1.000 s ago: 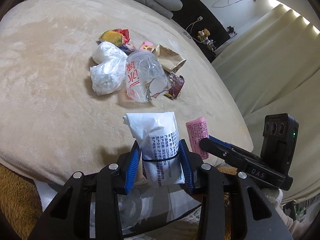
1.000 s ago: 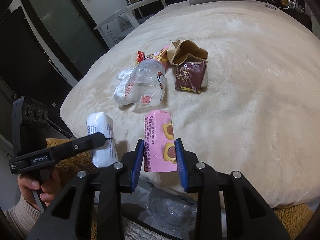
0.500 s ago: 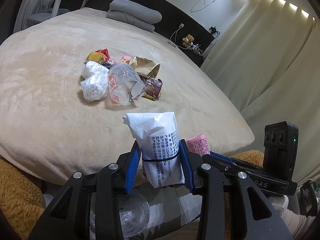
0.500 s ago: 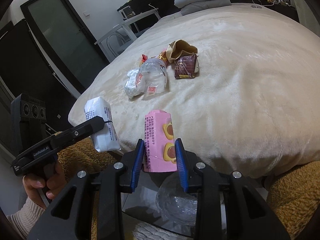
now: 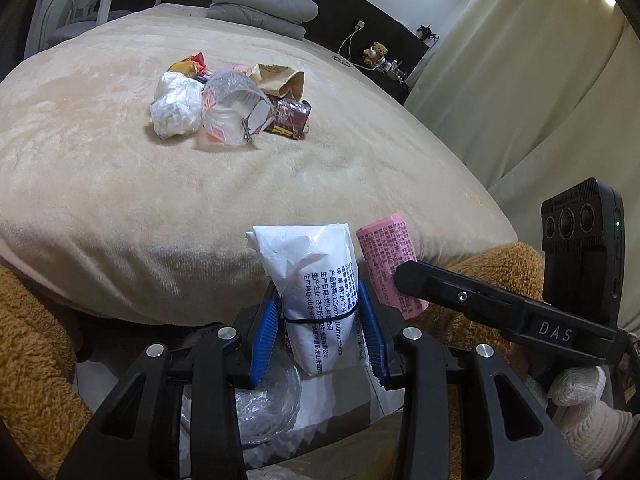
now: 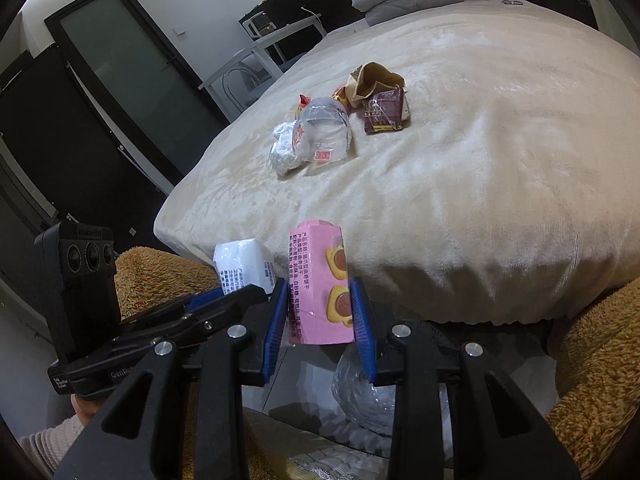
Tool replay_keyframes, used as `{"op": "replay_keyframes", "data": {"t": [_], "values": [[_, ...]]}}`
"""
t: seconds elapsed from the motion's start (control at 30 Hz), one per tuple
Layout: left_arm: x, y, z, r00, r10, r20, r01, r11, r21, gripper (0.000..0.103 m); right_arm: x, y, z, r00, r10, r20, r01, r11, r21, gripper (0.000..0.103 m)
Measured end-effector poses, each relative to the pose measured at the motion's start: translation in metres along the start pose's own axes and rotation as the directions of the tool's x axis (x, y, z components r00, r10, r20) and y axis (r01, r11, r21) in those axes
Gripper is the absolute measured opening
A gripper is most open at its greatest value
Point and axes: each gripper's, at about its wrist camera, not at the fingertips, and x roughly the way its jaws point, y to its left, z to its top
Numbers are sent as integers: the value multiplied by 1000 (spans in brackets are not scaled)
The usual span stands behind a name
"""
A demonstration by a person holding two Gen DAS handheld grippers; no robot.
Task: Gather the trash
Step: 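Carry the pink carton and white package down over the clear plastic bin with both tools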
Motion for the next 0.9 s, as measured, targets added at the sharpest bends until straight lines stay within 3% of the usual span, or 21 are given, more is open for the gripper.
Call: {"op": "replay_keyframes", "data": {"t": [0.2,0.4,0.67,0.9], "values": [[12,-1,-9,998,32,-57,-32,999,-2,38,8,-10,-2,999,-2,-32,4,999,49,33],[33,8,-15,984,85,-157,-90,995,-29,38,31,-23,-7,990,-45,-134,59,993,100,33],[68,23,-27,936,151,-317,-177,983,-54,38,68,-48,-19,946,-89,-312,154,969,191,33],[89,30,-37,887,194,-418,-230,972,-38,38,86,-65,-27,915,-92,-393,201,948,246,33]]}}
